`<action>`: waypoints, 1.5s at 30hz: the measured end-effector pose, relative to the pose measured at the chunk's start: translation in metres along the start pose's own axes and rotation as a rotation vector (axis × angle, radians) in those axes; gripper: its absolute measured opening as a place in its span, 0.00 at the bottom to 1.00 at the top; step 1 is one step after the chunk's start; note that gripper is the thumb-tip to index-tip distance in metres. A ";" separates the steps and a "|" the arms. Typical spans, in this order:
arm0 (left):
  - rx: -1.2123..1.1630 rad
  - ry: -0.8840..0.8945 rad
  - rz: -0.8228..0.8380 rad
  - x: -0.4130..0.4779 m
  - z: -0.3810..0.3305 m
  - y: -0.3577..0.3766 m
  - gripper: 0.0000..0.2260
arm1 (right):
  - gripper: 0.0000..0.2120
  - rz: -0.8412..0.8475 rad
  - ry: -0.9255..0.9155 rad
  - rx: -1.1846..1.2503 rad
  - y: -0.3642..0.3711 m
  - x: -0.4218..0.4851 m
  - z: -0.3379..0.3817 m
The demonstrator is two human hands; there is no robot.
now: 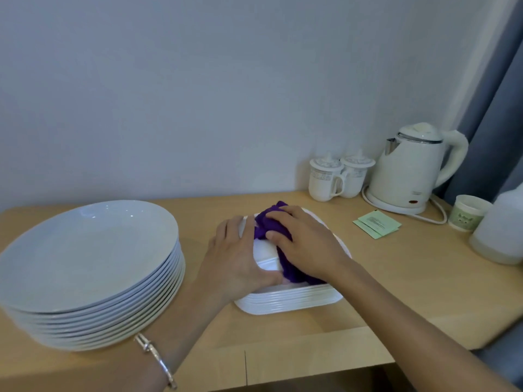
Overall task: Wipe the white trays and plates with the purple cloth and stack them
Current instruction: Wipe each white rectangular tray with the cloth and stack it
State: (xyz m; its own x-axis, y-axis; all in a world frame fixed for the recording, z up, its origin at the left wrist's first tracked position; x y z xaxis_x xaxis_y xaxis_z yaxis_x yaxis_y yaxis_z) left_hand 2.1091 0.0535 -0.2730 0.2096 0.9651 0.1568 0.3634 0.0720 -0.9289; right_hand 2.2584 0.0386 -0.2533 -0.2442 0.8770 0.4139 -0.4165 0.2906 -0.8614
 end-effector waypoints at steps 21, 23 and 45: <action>-0.353 -0.034 -0.059 0.080 -0.013 -0.094 0.13 | 0.18 -0.284 0.101 0.082 -0.027 -0.021 -0.003; -0.397 0.030 -0.173 0.079 -0.016 -0.109 0.11 | 0.17 -0.252 0.116 0.101 -0.023 -0.022 -0.004; -0.170 -0.199 0.298 0.112 0.010 0.010 0.08 | 0.14 0.018 0.159 0.072 0.000 -0.016 -0.017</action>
State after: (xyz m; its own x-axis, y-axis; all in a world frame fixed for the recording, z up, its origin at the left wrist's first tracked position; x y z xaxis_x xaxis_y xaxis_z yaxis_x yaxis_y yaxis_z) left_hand 2.1274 0.1645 -0.2684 0.1545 0.9685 -0.1953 0.4618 -0.2455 -0.8523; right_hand 2.2771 0.0310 -0.2645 -0.1133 0.9328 0.3422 -0.4759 0.2514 -0.8428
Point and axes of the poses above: each hand's wrist, its own x-axis towards the middle knuckle, its own y-axis out of the palm, z = x × y, the point moved 2 cm from there along x, towards the middle knuckle, and after that the axes turned 12 degrees about -y, right-handed, at the moved point
